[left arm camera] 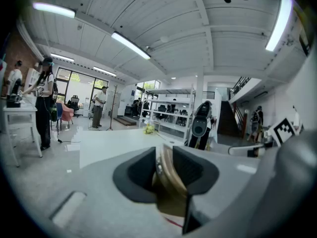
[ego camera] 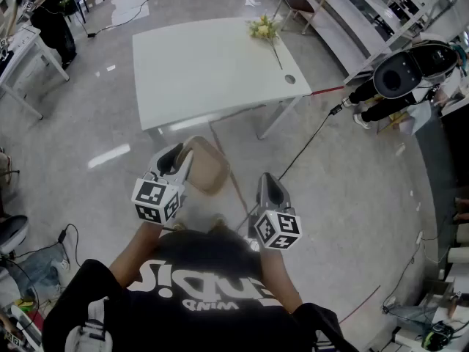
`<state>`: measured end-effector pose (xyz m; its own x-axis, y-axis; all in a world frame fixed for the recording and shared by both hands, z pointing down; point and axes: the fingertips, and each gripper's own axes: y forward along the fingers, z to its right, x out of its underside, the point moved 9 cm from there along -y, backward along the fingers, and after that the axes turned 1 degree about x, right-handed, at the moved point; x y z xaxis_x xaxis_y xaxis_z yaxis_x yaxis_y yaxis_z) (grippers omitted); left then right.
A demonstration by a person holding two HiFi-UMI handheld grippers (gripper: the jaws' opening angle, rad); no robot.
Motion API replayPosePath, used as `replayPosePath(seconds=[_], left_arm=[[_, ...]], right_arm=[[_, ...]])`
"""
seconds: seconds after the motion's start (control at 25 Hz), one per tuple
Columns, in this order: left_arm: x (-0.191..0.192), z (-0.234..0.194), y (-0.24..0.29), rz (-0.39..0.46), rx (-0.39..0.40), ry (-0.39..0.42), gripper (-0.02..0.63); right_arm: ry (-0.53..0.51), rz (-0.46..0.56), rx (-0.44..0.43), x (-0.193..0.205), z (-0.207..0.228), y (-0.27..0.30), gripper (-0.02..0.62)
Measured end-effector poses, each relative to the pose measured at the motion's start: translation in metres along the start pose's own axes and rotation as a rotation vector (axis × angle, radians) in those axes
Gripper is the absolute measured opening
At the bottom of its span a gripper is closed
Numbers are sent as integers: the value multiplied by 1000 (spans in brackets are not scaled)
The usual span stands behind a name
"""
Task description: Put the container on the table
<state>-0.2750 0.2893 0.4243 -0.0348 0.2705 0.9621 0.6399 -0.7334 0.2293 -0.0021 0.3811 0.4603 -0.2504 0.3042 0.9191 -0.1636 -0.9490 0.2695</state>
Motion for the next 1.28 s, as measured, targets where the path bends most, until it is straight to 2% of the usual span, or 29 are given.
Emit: replayPosePath(seconds=[0.2, 0.44, 0.92, 1.28], left_arm=[[3, -1, -2, 1, -2, 1, 107], [1, 5, 7, -4, -11, -6, 107], [-7, 45, 68, -3, -84, -8, 106], [-18, 56, 101, 28, -151, -8, 104]], right_arm=[[5, 8, 3, 4, -2, 0, 0], [65, 36, -1, 0, 13, 0, 0], [75, -2, -68, -22, 95, 20, 0], [77, -27, -107, -28, 139, 45, 0]])
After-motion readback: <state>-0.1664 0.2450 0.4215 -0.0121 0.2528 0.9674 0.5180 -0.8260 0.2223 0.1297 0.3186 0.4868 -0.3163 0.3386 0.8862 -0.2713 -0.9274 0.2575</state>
